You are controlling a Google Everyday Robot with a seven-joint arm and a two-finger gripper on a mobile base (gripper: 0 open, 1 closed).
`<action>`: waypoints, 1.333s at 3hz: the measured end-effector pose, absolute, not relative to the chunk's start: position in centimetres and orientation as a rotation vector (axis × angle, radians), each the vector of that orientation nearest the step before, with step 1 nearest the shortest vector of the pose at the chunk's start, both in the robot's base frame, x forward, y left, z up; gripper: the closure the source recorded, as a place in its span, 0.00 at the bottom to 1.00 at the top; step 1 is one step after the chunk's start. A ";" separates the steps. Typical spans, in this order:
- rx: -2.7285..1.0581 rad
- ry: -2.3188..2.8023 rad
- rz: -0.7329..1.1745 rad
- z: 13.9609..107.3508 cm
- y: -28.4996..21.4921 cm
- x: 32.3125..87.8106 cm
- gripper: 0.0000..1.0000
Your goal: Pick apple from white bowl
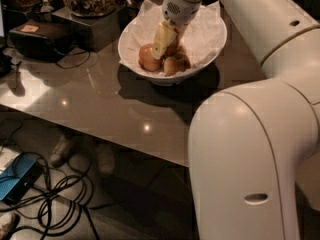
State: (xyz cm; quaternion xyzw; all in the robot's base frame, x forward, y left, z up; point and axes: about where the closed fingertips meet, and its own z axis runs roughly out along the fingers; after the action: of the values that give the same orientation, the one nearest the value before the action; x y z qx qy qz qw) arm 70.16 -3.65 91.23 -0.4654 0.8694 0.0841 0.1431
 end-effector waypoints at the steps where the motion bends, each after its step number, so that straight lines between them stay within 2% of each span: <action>1: -1.342 2.507 0.243 91.2 -3.7 70.2 0.58; 2: -1.342 2.507 0.243 91.2 -3.7 70.2 0.82; 3: -1.352 2.406 0.286 92.7 -3.2 69.9 1.00; 4: -1.362 2.274 0.309 94.8 -3.3 68.8 1.00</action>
Offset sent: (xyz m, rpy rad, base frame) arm 0.0000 0.0000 0.0000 0.0000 0.0000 0.0000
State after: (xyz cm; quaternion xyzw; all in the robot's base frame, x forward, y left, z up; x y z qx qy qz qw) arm 68.78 -3.35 94.79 -0.4960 0.8285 0.1124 0.2343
